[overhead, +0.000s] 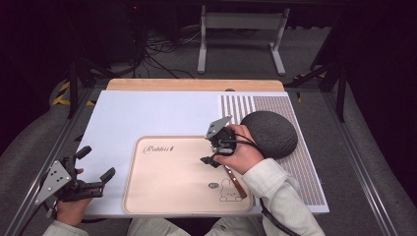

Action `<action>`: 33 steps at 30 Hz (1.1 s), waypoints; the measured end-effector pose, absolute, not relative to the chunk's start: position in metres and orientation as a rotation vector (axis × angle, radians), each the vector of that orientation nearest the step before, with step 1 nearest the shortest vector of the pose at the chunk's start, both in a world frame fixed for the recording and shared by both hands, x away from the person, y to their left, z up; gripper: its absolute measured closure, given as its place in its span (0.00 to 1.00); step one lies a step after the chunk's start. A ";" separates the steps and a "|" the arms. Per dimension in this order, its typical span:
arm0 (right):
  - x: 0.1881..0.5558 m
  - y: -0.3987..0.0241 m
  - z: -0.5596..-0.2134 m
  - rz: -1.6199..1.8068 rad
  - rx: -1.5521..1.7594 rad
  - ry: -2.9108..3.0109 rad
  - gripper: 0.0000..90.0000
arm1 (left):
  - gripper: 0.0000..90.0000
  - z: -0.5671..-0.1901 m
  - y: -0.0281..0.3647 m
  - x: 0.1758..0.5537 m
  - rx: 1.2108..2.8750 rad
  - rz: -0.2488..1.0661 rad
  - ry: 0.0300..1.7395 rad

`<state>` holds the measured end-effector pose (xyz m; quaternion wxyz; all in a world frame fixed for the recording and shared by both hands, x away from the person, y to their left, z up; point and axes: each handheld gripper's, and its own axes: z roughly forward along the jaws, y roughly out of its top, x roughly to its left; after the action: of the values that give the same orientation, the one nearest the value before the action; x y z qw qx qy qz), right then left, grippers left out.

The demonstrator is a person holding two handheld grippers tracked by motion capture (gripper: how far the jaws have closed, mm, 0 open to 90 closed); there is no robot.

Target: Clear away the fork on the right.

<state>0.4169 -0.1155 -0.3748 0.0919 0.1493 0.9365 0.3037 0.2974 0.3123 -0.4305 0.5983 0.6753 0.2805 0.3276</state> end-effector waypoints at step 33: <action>0.451 -0.117 -0.420 0.615 0.440 2.998 1.00 | 0.00 -0.431 0.312 0.298 1.575 0.758 0.652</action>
<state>0.4510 -0.1168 -0.4204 0.0247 0.1423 0.9693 0.1988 0.2979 0.3121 -0.4310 0.5955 0.6781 0.2809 0.3265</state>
